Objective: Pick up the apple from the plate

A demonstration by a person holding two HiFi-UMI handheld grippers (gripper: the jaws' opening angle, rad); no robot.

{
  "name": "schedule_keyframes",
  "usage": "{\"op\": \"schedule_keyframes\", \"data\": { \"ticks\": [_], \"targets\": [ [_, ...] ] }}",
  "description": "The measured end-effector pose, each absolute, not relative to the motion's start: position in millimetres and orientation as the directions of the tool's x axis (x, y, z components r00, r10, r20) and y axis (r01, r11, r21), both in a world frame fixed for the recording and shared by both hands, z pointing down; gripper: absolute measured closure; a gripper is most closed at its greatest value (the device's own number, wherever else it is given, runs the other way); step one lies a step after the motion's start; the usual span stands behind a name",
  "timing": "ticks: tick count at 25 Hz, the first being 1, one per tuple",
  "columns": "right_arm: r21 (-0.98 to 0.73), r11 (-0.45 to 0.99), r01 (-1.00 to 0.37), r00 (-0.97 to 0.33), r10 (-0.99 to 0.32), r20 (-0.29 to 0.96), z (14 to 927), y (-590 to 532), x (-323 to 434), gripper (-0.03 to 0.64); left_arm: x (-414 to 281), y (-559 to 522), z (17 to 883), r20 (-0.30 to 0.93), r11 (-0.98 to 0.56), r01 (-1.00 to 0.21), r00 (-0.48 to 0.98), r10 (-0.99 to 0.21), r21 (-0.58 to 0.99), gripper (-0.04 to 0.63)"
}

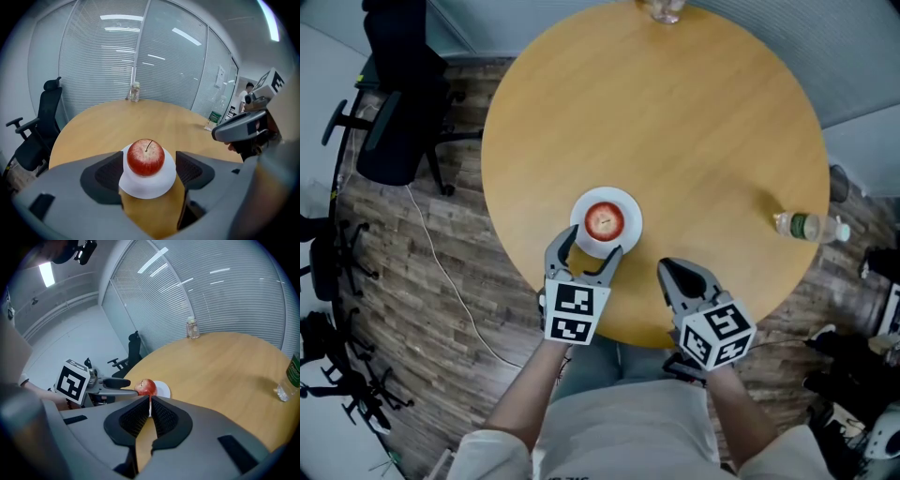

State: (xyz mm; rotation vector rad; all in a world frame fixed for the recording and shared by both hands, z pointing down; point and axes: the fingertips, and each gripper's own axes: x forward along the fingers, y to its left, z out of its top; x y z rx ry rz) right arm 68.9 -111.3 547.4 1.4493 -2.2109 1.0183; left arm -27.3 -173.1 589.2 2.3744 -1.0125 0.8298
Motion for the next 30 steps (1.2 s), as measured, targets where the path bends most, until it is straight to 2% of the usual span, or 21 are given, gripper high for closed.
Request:
{"op": "schedule_keyframes", "data": {
  "ticks": [13,26,30],
  "targets": [
    [-0.392,0.206,-0.896,-0.423,-0.666,0.615,555,-108,81,0.583,-15,-191,621,0.701,-0.677,-0.723,0.554,-0.449,0.137,0.187],
    [-0.396,0.188,-0.899,-0.413,-0.663,0.624,561,-103,87,0.583,-6,-196,643,0.737,-0.711,-0.694,0.538,-0.409,0.112,0.184],
    [-0.396,0.186,-0.899,-0.412,-0.663,0.625,561,-103,87,0.583,-5,-193,648,0.743,-0.721,-0.684,0.538,-0.398,0.108,0.204]
  ]
}}
